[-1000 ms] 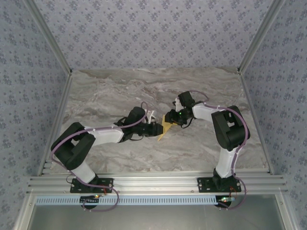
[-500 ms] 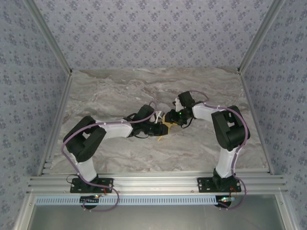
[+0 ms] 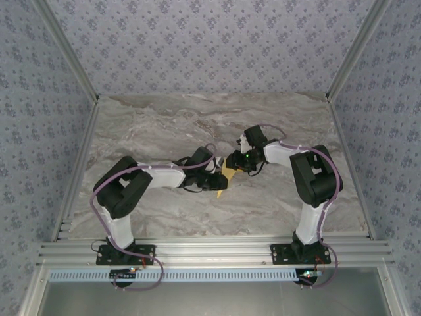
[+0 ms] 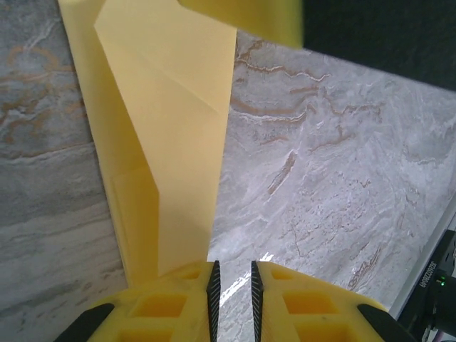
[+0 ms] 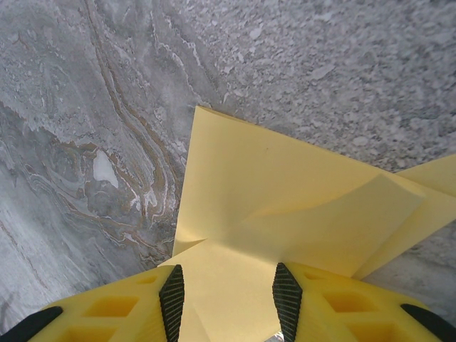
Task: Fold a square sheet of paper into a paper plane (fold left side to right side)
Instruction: Fold the wing for the fifth time at the center of the table.
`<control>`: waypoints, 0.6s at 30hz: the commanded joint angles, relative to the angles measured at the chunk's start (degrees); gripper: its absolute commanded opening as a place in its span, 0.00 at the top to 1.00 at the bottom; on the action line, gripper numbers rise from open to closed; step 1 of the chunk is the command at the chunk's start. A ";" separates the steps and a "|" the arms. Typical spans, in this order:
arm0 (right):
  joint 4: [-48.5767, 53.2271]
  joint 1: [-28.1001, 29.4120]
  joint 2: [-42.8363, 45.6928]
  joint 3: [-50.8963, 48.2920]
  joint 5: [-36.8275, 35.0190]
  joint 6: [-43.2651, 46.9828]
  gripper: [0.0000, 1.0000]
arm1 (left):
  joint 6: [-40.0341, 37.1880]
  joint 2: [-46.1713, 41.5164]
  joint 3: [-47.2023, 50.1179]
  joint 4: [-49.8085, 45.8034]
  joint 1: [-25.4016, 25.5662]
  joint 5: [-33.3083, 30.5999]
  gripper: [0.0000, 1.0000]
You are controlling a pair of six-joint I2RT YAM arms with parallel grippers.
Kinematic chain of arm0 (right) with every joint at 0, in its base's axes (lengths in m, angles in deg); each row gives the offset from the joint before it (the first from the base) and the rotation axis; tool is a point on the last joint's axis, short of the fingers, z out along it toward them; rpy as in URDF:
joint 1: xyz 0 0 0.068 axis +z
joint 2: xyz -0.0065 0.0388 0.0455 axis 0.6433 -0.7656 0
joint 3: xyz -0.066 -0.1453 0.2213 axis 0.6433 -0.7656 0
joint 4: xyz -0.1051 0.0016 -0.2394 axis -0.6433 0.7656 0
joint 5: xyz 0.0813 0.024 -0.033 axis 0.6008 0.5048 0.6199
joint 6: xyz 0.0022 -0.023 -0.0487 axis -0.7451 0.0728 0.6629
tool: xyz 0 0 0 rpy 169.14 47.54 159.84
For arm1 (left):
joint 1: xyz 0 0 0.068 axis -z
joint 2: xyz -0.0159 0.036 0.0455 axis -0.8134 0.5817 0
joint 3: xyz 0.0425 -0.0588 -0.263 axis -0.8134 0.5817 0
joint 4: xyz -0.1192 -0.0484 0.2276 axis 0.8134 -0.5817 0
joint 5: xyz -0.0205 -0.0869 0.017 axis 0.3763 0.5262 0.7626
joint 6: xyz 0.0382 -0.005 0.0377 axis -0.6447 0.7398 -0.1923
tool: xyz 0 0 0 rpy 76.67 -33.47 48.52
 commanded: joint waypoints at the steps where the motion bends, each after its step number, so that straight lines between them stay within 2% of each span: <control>1: 5.04 -0.54 -1.30 -1.68 -4.59 0.33 0.56 | -1.22 0.77 -1.11 -1.81 -0.05 -1.09 0.79; 18: 5.35 -0.41 -1.22 -1.27 -4.46 0.48 0.56 | -0.34 1.96 0.63 -0.97 -0.01 -1.50 0.79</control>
